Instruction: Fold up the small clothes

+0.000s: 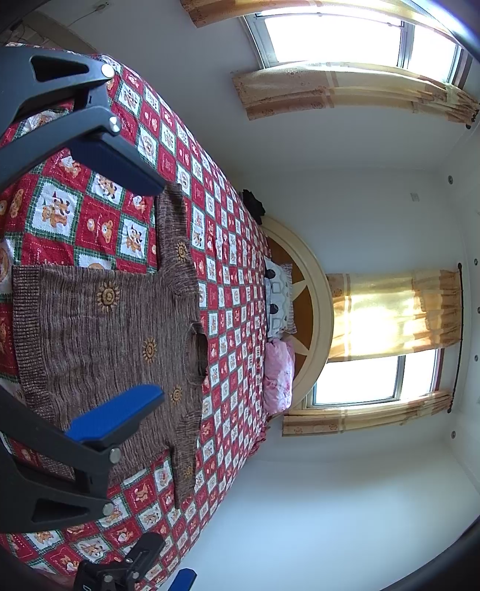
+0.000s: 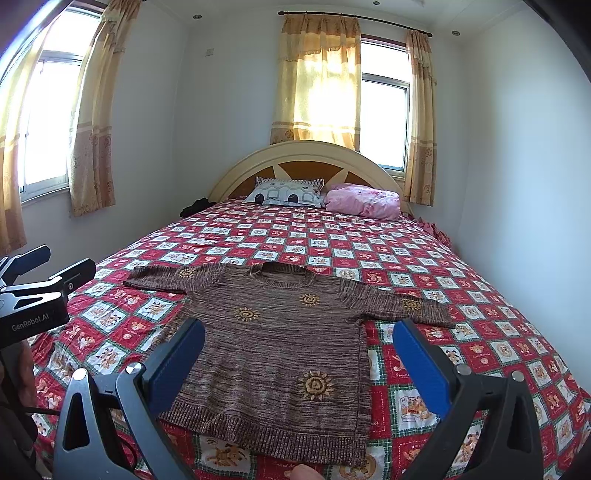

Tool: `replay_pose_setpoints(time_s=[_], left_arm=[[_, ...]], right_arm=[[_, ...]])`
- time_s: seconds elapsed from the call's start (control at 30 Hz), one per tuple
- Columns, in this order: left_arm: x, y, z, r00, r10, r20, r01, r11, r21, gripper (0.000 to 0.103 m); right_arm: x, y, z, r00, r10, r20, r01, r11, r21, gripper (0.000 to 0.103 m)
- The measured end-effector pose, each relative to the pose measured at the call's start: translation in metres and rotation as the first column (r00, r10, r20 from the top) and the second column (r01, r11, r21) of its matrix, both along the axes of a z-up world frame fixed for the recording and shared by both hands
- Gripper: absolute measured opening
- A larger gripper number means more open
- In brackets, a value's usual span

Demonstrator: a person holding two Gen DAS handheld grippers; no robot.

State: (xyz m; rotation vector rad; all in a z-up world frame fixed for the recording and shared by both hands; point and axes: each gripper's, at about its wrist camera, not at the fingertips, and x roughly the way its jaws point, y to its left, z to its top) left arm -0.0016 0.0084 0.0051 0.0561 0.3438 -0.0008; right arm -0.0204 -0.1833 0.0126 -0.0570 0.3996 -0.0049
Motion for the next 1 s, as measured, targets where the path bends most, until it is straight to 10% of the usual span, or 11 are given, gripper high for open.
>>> replay_pose_setpoints(time_s=[1.0], left_arm=[[0.0041,0.0041,-0.0032,1.0,0.015,-0.016,-0.015,0.999,-0.031,0.103]], right_arm=[[0.0008,0.0006,-0.0024,1.0,0.003,-0.005,-0.003,1.0,-0.001,0.102]])
